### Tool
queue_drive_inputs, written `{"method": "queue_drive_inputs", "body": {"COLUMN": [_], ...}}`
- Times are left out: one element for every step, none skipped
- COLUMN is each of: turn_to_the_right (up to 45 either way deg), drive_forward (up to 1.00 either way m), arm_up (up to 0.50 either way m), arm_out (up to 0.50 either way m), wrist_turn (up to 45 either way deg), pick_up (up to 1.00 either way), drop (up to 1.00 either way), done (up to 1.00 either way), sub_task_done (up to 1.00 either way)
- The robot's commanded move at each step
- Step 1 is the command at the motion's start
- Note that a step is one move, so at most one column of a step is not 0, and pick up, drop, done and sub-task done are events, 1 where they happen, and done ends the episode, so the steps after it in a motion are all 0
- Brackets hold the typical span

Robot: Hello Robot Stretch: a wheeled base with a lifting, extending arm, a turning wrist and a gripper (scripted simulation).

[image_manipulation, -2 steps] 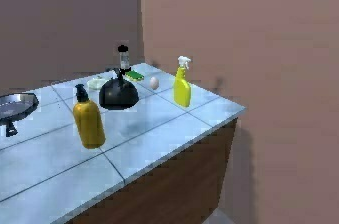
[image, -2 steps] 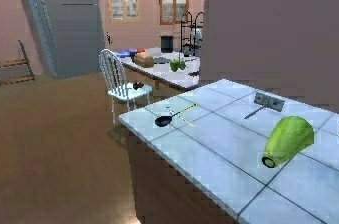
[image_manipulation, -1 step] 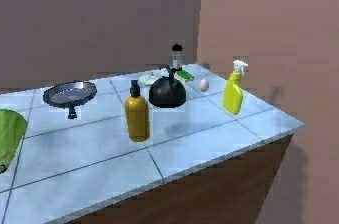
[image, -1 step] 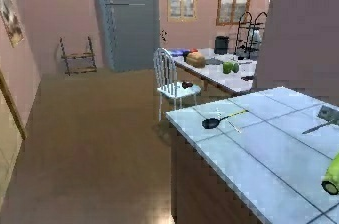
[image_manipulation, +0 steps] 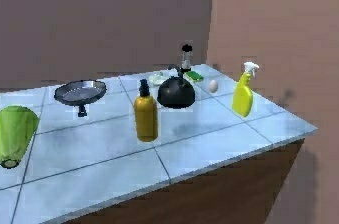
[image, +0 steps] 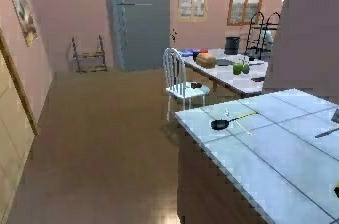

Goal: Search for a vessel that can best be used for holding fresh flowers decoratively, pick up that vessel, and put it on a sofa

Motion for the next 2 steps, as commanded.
{"method": "queue_drive_inputs", "body": {"turn_to_the_right": [45.0,45.0], "drive_forward": [0.00,0.00], "arm_up": [0.00,0.00], "arm_out": [0.00,0.00], "wrist_turn": [0.0,0.0], "pick_up": [0.00,0.00], "drop": [0.00,0.00], "done": [0.00,0.00], "sub_task_done": [0.00,0.00]}}
